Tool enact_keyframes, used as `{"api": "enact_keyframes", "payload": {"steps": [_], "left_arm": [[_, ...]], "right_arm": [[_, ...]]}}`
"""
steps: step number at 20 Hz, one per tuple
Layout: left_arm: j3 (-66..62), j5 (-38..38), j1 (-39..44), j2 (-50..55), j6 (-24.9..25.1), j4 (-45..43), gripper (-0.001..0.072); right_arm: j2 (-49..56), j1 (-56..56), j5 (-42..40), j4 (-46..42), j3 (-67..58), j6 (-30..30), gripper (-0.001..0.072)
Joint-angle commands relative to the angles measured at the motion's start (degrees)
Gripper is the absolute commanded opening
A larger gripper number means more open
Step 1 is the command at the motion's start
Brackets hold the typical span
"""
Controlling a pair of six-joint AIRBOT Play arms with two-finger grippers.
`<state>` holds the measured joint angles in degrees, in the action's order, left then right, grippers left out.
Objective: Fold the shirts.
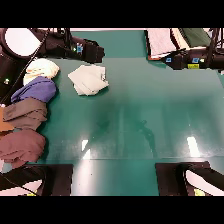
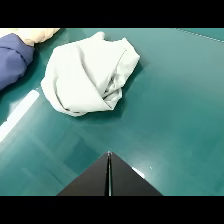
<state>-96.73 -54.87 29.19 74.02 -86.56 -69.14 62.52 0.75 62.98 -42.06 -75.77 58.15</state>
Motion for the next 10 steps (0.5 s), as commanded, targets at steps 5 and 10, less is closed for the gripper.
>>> {"api": "enact_keyframes", "payload": {"steps": [5, 10], "left_arm": [[0.1, 0.2, 0.0, 0.0, 0.0, 0.1, 0.0022], [0.1, 0.5, 0.0, 0.0, 0.0, 0.2, 0.0022]], "right_arm": [[0.3, 0.0, 0.0, 0.1, 0.1, 0.0, 0.0018], [0.3, 0.0, 0.0, 0.1, 0.1, 0.0, 0.0018]]}}
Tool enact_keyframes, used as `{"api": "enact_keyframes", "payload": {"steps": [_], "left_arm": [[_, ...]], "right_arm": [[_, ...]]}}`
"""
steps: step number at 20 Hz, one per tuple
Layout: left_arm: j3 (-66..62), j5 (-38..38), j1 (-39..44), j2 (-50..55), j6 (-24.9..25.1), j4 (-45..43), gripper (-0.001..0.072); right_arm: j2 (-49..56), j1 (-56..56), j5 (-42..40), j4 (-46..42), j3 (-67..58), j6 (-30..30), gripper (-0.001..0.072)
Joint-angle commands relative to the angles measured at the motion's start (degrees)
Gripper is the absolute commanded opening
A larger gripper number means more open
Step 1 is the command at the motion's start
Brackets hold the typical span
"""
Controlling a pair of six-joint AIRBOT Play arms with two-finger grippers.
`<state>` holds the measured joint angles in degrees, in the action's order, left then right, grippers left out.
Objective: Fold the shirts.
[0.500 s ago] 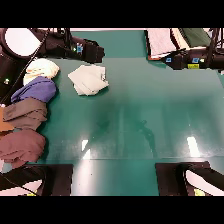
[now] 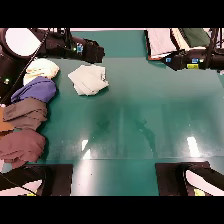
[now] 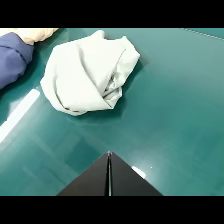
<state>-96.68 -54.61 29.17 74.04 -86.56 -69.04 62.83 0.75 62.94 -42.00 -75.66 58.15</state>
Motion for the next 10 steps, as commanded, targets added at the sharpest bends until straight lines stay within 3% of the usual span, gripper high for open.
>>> {"api": "enact_keyframes", "payload": {"steps": [1, 3, 6, 8, 10], "left_arm": [[0.0, 1.5, 0.0, 0.0, 0.0, 0.0, 0.0022], [0.0, 7.1, 0.0, 0.0, 0.0, 0.2, 0.0022], [0.0, 8.6, 0.0, 0.0, 0.1, -1.1, 0.0022], [0.0, 10.5, 0.0, 0.1, 0.1, -7.7, 0.0028], [0.0, 10.5, -0.6, 1.0, -1.8, -18.4, 0.0527]], "right_arm": [[0.0, 0.0, 0.0, 0.0, 0.0, 0.0, 0.0018], [0.0, 0.0, 0.0, 0.1, 0.0, 0.0, 0.0018], [0.0, -0.1, 0.1, 0.5, 0.0, 0.0, 0.0017], [0.0, -0.1, 0.1, 0.5, 0.0, 0.0, 0.0018], [0.0, -0.1, 0.2, 0.5, 0.0, 0.0, 0.0018]]}}
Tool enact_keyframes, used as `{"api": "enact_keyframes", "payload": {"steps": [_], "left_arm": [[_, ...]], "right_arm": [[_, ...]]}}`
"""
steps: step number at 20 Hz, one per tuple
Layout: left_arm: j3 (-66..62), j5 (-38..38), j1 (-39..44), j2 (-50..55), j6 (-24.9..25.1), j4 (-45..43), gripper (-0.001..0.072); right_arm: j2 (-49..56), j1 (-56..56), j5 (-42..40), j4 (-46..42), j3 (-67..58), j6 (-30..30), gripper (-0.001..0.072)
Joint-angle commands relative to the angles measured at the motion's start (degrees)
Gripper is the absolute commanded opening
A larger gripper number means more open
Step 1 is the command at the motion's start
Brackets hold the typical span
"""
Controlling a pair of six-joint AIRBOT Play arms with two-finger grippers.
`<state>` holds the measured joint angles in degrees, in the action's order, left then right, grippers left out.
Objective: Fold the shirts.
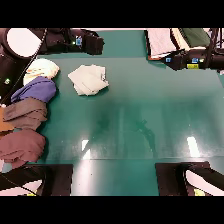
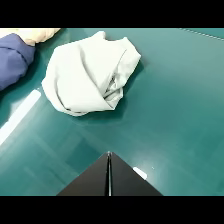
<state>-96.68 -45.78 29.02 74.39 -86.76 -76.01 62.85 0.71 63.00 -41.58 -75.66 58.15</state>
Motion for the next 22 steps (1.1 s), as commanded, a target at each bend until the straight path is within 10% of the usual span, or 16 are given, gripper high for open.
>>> {"api": "enact_keyframes", "payload": {"steps": [1, 5, 16, 17, 19, 22], "left_arm": [[0.0, 0.9, -1.9, 2.0, -5.3, -16.7, 0.0568], [0.0, -5.8, -12.2, 11.4, -14.9, -17.9, 0.0569], [0.0, -6.4, -18.1, 30.6, -14.8, -7.5, 0.0567], [-0.2, -6.7, -18.1, 30.6, -14.8, -7.5, 0.0521], [-1.1, -8.2, -18.1, 30.5, -14.7, -7.5, 0.0031], [-7.6, -14.3, -18.1, 30.2, -14.1, -7.7, 0.0021]], "right_arm": [[0.0, 0.0, 0.1, 0.1, 0.0, 0.0, 0.0017], [0.0, 0.0, 0.1, 0.1, 0.0, 0.0, 0.0018], [0.0, 0.0, 2.7, 0.1, 0.0, 0.0, 0.0017], [0.0, 0.0, 2.7, 0.1, 0.0, 0.0, 0.0018], [0.0, 0.0, 2.7, 0.1, 0.0, 0.0, 0.0018], [-0.8, 0.0, 2.5, 0.1, 0.0, 0.1, 0.0017]]}}
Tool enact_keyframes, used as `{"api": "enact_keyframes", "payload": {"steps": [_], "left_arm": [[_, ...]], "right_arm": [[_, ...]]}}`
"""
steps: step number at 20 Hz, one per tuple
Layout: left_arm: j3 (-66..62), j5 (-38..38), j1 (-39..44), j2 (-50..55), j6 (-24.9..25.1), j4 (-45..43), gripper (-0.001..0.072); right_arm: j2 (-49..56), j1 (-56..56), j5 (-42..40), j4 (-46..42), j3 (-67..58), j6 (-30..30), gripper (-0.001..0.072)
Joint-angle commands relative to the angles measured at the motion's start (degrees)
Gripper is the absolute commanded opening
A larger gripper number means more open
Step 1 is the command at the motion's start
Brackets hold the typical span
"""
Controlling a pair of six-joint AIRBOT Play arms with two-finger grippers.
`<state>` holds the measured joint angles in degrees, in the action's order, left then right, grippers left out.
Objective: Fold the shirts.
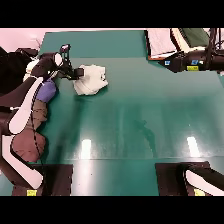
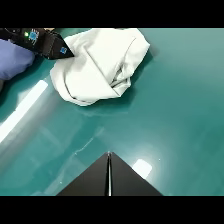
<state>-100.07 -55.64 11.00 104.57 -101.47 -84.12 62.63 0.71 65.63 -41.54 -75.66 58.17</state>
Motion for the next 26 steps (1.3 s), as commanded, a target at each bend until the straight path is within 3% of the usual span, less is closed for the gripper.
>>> {"api": "enact_keyframes", "payload": {"steps": [1, 6, 10, 14, 17, 19, 20, 21, 22, 26], "left_arm": [[-7.1, -5.5, -0.1, -1.2, 2.4, 0.4, 0.0021], [-18.5, -5.2, 0.0, -16.6, 9.0, 0.4, 0.0021], [-18.2, -7.9, 0.8, -30.7, 9.2, 2.6, 0.0021], [-16.6, -10.6, 12.1, -33.6, 11.9, 2.6, 0.0021], [-9.4, -8.9, 23.7, -31.6, 12.2, 2.5, 0.0022], [-5.0, -5.7, 29.6, -28.6, 15.3, 3.3, 0.0024], [-3.5, -2.8, 31.8, -26.7, 16.9, 4.0, 0.0175], [-3.1, 0.1, 33.1, -24.7, 17.1, 4.0, 0.0499], [-3.3, 2.0, 33.2, -23.2, 17.0, 3.9, 0.0557], [-3.2, 1.9, 26.3, -19.8, 13.8, 3.2, 0.0557]], "right_arm": [[-1.4, 0.0, -0.7, 0.1, 0.0, 0.0, 0.0017], [-7.4, 0.0, -6.3, -0.1, -0.1, 0.0, 0.0017], [-11.5, 0.1, -12.8, -0.2, -0.1, 0.0, 0.0017], [-12.2, 2.7, -12.9, -0.1, -1.0, 1.2, 0.0017], [-12.3, 5.7, -12.6, -0.1, -3.7, 1.8, 0.0017], [-12.3, 7.8, -11.4, -0.1, -5.2, 1.9, 0.0017], [-12.3, 8.7, -10.3, -0.1, -5.7, 1.9, 0.0017], [-12.3, 9.4, -9.3, 0.0, -5.9, 2.0, 0.0016], [-12.3, 9.9, -8.3, -0.1, -5.9, 2.0, 0.0017], [-12.3, 9.4, -6.5, -0.2, -5.8, 2.0, 0.0017]]}}
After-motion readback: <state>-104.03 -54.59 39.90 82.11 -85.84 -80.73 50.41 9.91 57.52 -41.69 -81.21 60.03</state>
